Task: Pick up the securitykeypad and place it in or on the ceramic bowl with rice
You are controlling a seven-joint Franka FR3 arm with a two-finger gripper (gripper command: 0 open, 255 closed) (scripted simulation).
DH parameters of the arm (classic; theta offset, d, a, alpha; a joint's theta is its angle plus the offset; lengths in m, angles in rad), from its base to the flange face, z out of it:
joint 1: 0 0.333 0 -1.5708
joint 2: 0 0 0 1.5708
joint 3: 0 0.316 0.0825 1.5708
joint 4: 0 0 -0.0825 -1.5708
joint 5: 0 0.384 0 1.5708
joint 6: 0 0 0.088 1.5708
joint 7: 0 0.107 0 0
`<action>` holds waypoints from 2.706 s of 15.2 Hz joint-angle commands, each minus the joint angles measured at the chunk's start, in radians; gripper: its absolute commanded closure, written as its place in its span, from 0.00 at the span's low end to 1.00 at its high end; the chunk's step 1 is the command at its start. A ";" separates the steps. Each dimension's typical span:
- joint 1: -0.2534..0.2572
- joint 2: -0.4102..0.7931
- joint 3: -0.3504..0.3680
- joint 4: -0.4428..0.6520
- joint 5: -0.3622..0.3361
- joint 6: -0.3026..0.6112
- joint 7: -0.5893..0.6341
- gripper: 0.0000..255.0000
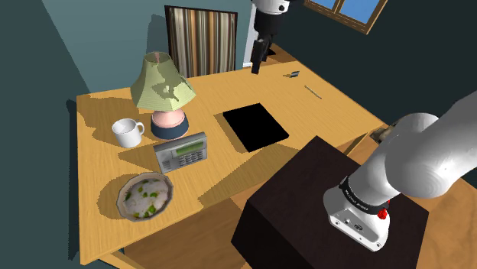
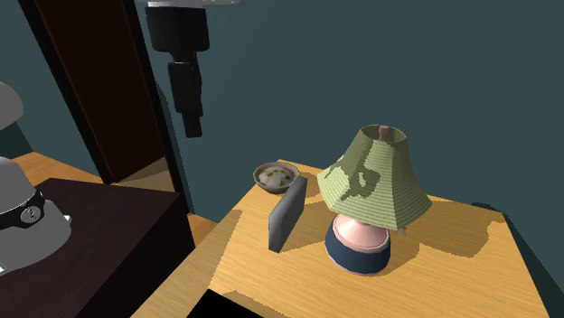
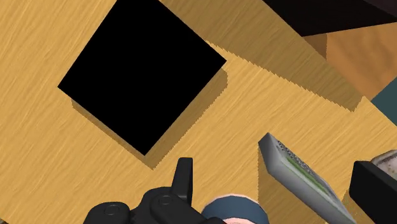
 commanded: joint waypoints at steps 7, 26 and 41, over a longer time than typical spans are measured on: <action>0.051 0.286 0.040 0.133 -0.017 0.093 -0.115 0.00; 0.190 0.929 0.139 0.590 -0.155 0.133 -0.324 0.00; 0.238 1.139 0.146 0.705 -0.209 0.190 -0.373 0.00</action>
